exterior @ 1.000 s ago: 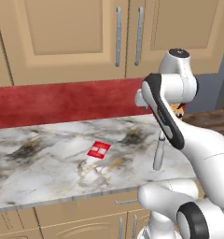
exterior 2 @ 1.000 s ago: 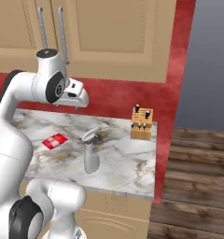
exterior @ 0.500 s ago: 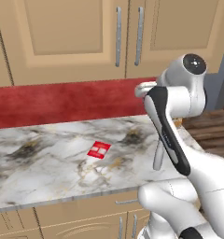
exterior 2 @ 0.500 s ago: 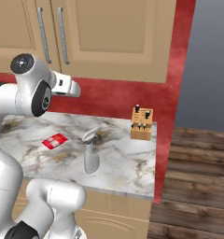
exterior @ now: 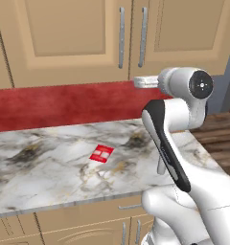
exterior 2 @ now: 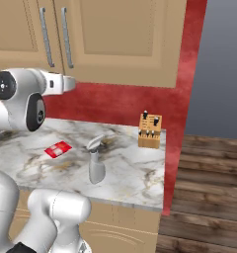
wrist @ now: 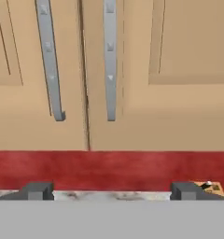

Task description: Pick the pan from the cabinet and place it on the stove. Then turn on the stove burner for the pan.

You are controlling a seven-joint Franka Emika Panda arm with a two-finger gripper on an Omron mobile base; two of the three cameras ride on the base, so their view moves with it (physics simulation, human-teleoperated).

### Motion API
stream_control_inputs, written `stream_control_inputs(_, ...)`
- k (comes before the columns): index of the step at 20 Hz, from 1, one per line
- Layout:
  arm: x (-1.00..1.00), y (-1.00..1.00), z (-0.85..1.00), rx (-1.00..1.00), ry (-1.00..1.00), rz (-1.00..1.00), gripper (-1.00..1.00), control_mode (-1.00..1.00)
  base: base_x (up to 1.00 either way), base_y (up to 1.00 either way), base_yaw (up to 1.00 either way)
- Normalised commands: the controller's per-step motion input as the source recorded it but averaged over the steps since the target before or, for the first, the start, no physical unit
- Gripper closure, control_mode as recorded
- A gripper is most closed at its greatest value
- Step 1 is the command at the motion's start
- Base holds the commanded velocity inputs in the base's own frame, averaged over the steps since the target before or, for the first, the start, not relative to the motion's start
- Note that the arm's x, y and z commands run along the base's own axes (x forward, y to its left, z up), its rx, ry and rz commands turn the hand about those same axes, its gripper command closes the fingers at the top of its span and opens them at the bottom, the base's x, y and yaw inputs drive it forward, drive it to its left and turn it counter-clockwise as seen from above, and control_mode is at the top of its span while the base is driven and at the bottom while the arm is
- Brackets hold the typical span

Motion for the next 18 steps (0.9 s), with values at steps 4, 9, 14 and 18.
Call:
stream_control_inputs(4, 0.0, 0.14, 0.62, 0.0, -0.33, 0.0, -1.0, -1.0, 0.0, 0.0, 0.0)
stream_control_inputs(9, 0.01, 0.12, 0.55, 0.0, -0.3, 0.0, -1.0, -1.0, 0.0, 0.0, 0.0)
stream_control_inputs(14, 0.18, 0.01, 0.31, 0.0, -0.18, 0.0, -1.0, -1.0, 0.0, 0.0, 0.0)
stream_control_inputs(18, 0.39, 0.0, 0.02, 0.0, -0.09, 0.0, -1.0, -1.0, 0.0, 0.0, 0.0)
